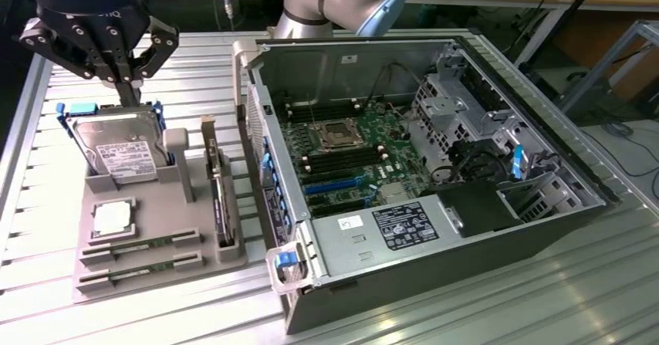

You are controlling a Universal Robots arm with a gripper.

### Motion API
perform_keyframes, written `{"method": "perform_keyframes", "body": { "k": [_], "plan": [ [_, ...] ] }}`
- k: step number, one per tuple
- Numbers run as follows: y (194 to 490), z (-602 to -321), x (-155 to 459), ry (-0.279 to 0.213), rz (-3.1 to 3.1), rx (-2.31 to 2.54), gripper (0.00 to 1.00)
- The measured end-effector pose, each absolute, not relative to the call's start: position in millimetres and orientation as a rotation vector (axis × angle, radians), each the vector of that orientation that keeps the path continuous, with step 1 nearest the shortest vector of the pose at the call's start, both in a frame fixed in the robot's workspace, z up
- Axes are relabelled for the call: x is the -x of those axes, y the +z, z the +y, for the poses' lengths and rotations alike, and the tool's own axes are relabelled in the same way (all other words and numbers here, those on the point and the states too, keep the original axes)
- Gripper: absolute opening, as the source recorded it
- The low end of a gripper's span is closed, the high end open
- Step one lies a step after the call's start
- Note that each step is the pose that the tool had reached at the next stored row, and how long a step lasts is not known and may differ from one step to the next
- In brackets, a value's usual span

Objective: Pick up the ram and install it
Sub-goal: 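Reach for the ram, then pick up the ram and move it above insertion slot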

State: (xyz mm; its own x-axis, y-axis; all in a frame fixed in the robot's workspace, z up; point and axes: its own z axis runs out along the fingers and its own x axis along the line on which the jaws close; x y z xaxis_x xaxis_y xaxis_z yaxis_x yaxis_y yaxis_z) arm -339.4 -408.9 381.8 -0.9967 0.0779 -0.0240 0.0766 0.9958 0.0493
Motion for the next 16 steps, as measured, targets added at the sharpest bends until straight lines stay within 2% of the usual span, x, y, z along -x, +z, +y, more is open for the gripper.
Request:
{"method": "perform_keyframes", "body": {
  "k": [11, 13, 15, 16],
  "plan": [
    [381, -413, 340, 0.079, 3.112, -0.122, 0.11],
    [381, -423, 340, 0.111, 3.112, -0.122, 0.11],
    [381, -433, 341, 0.149, 3.112, -0.122, 0.24],
    [379, -434, 342, 0.164, 3.113, -0.104, 0.24]
  ]
}}
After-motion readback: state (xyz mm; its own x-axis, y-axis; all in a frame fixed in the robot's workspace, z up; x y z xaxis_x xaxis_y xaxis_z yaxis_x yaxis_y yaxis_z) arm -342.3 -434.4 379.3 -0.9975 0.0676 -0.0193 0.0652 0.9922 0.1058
